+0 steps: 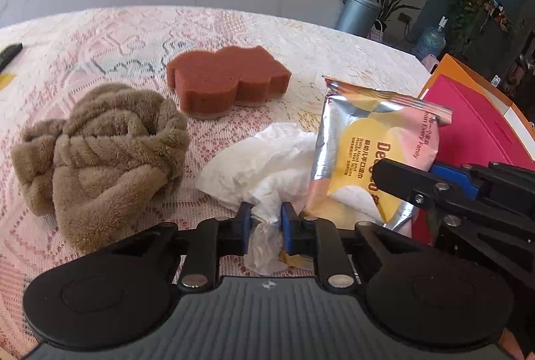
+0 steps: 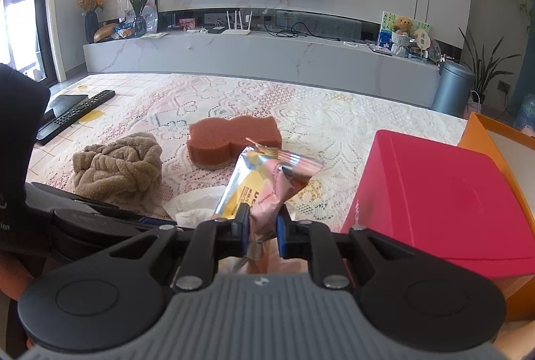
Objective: Organize soft objects
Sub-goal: 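Close the left tool on the crumpled white tissue, then carry the white tissue and snack packet over the orange box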
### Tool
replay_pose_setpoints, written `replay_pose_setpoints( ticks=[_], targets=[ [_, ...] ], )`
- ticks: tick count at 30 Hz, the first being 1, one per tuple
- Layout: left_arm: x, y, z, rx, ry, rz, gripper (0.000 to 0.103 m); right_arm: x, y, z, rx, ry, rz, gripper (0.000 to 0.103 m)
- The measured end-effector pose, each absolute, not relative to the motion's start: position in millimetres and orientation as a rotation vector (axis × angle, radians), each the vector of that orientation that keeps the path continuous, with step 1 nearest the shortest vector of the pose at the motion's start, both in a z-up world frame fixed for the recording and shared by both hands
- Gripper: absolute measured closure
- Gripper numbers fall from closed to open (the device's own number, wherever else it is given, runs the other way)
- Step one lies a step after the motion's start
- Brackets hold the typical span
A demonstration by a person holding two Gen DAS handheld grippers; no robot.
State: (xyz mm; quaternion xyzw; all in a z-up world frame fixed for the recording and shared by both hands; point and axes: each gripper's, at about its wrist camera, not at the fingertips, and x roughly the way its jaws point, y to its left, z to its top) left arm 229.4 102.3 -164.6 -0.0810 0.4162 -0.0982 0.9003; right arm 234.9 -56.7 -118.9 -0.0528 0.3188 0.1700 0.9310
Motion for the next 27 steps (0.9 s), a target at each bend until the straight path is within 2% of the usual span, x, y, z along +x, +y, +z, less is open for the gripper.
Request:
replay_pose_setpoints(
  ticks=[9,27],
  targets=[
    [197.0,94.3,-126.4,-0.044,0.698,-0.098,0.084,224.6,-61.9,-102.4,-0.098,0.617,0.352,0.089],
    [145.5,84.0,-52.5,-0.048,0.505,-0.063,0.084,187.5,-107.7,-36.3,-0.009,0.504,0.357,0.089]
  ],
)
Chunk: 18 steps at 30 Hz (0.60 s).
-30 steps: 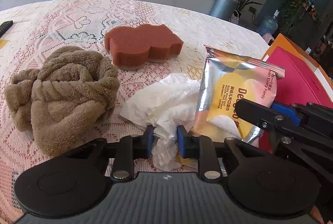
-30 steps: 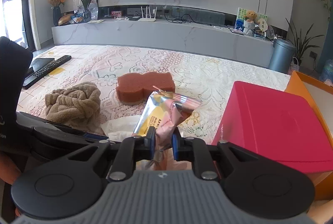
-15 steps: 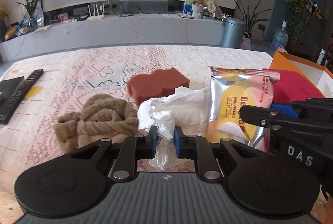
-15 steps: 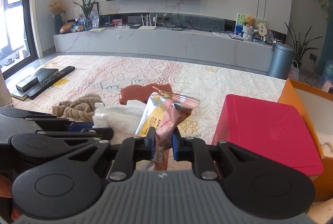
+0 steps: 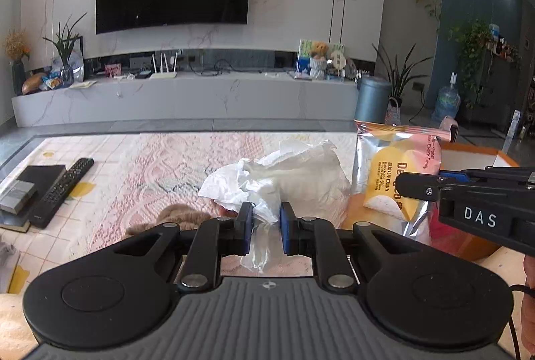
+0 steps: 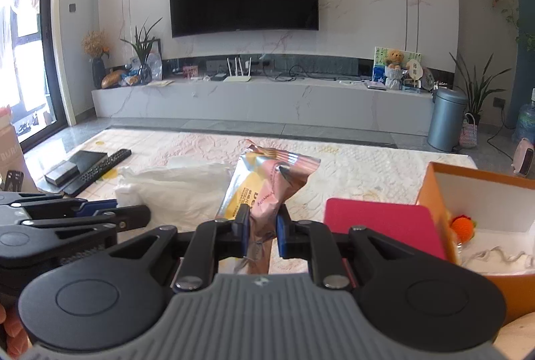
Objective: Organize soft objects
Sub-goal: 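Carry the white tissue and snack packet over the orange box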
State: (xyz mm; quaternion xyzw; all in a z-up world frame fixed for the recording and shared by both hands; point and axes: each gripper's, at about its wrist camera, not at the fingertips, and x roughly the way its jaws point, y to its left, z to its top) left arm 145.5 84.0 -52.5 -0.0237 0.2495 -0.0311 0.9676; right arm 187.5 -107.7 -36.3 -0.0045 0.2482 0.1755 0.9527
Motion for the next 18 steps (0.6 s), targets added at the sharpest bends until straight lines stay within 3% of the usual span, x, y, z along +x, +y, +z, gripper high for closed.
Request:
replay_pose_setpoints(
  ticks=[18],
  targets=[
    [177.2,-17.5,3.8,0.007,0.387,-0.310,0.084,195.3,-231.9,24.1,-0.012,0.437,0.158,0.089]
  ],
)
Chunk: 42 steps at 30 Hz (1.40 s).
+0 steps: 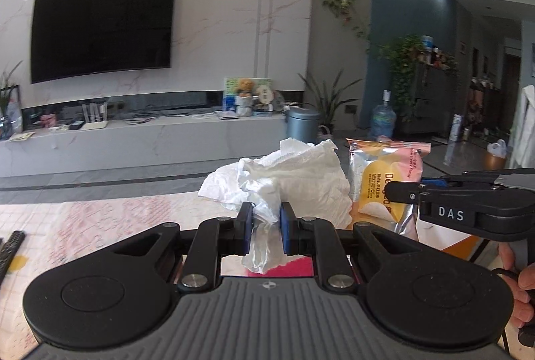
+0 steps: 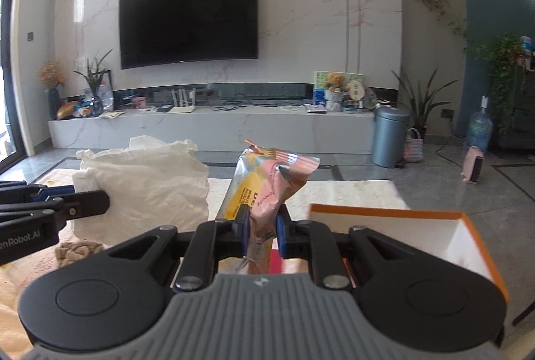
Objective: Organize soft objects
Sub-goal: 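Carry the white tissue and snack packet over the orange box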
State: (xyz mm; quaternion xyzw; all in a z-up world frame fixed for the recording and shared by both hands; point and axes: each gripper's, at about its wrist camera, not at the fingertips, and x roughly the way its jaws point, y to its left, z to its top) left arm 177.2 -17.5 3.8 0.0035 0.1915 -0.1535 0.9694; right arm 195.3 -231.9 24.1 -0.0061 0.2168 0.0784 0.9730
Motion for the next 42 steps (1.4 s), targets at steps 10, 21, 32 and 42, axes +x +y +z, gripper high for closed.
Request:
replay_pose_setpoints(
  ticks=[10,21,32,42],
  targets=[
    [228.6,-95.8,-8.5,0.093,0.442,-0.453,0.084,236.4,-300.1,17.7,-0.017,0.525,0.033,0.089],
    [283.1,-145.0,-59.9,0.211,0.589,-0.526,0.084,299.1,-353.4,-32.5,0.087,0.728,-0.024,0.089],
    [308.0,-169.6,-98.3,0.323,0.726,-0.533,0.084,338.3,-363.0,-81.5,0.117,0.871,-0.035,0.089],
    [309.0,-177.0,-104.8,0.384,0.790,-0.504,0.075,350.3,-358.1,-96.5,0.013,0.901,-0.045,0.084]
  ],
)
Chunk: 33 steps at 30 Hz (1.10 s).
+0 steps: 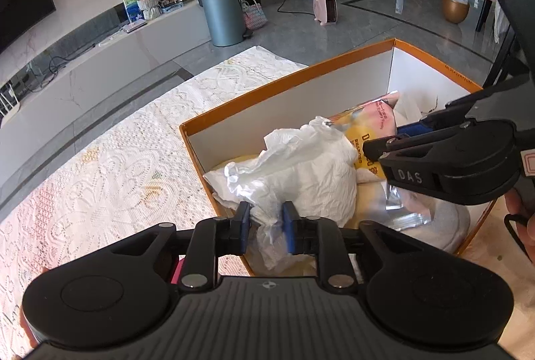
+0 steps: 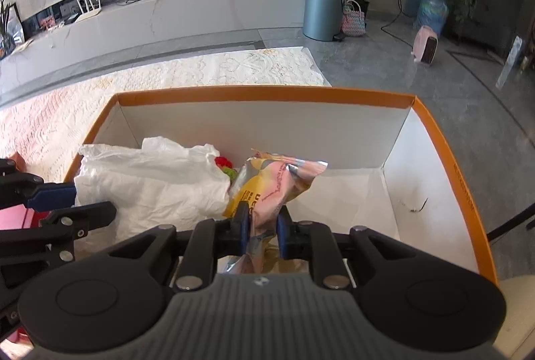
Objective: Organize soft objects
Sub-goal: 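Open both tools to release the tissue and packet into the box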
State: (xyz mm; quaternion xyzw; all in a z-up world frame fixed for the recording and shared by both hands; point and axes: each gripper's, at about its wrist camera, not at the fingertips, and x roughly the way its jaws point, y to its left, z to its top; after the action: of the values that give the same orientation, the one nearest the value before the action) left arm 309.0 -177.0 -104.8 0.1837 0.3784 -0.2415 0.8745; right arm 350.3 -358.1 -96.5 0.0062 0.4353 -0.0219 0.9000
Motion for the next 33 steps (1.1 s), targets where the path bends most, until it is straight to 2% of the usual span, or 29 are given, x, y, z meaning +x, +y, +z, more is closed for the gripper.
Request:
replay_pose_setpoints(
  ticks=[2,5,7,9,12,18,33],
  targets=[
    [309.4,-178.8,-104.3,0.390,0.785,-0.503,0.069,349.3,-355.2,-95.9,-0.020,0.896,-0.061,0.079],
    [303.8,-179.3,-104.0,0.406,0.770,-0.504,0.066,345.9,-355.0,-93.5,-0.049,0.884,-0.061,0.076],
    [301.8,-181.3,-100.7,0.404,0.759,-0.512,0.059,343.7,-355.8,-90.5,-0.054,0.875,-0.058,0.070],
    [297.5,-180.7,-97.2,0.398,0.744,-0.518,0.045,341.4,-355.7,-87.0,-0.062,0.870,-0.062,0.065],
    [290.6,-180.4,-89.6,0.400,0.713,-0.511,0.037,337.3,-357.1,-80.4,-0.054,0.862,-0.067,0.057],
    [280.5,-167.3,-74.0,0.352,0.665,-0.494,0.035,320.5,-359.3,-64.8,-0.032,0.827,-0.077,0.042],
    [210.3,-93.4,-39.5,0.139,0.509,-0.381,0.035,231.8,-314.1,-34.3,0.102,0.641,-0.045,0.036]
  ],
)
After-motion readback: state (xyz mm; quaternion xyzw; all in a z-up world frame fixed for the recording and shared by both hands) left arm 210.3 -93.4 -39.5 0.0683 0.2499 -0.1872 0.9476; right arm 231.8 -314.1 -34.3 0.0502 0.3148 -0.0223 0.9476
